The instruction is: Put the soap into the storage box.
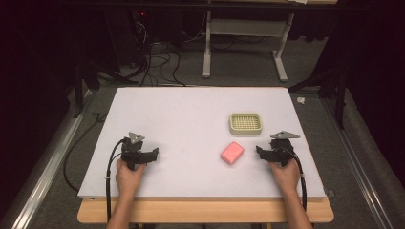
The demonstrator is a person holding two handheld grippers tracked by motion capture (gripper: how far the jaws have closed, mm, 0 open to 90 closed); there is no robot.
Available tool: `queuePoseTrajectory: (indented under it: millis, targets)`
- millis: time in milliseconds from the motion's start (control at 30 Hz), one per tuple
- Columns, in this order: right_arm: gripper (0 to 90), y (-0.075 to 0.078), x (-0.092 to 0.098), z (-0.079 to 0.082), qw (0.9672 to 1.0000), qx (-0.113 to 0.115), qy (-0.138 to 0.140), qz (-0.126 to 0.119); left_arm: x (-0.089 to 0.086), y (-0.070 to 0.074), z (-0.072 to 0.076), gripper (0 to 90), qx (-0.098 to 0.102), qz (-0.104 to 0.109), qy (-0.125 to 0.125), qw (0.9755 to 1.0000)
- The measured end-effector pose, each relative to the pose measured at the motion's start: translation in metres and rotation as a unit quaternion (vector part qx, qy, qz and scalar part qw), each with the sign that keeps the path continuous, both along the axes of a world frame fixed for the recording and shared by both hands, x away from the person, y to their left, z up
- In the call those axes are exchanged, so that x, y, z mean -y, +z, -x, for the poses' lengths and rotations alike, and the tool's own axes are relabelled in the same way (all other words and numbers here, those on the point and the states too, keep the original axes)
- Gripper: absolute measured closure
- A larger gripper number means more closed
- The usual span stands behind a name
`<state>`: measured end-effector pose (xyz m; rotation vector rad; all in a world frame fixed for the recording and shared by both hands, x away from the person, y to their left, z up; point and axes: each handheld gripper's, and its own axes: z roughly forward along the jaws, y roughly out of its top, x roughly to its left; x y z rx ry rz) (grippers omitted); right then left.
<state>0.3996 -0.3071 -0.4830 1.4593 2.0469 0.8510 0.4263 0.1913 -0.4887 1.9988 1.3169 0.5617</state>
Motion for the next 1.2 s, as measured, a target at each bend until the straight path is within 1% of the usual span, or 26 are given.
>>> queuePoseTrajectory:
  millis: [600, 733, 833, 1200]
  targets:
    - [27.3, 0.0002, 0.0001, -0.0003, 1.0000, -0.002, 0.000, -0.001, 0.0000, -0.0001, -0.0001, 16.0, 0.001, 0.000, 0.001, 1.0000]
    - [27.1, 0.0003, 0.0008, -0.0008, 1.0000, -0.004, 0.000, -0.005, 0.0000, -0.0001, -0.0002, 16.0, 0.001, 0.000, 0.001, 1.0000]
    - [27.2, 0.0005, 0.0001, -0.0006, 1.0000, -0.004, -0.001, -0.002, 0.0000, -0.0002, -0.0002, 16.0, 0.001, 0.001, 0.001, 1.0000]
    - [26.9, 0.0009, 0.0006, -0.0013, 1.0000, -0.007, 0.001, -0.003, 0.0000, -0.0002, -0.0003, 16.0, 0.001, 0.001, 0.001, 1.0000]
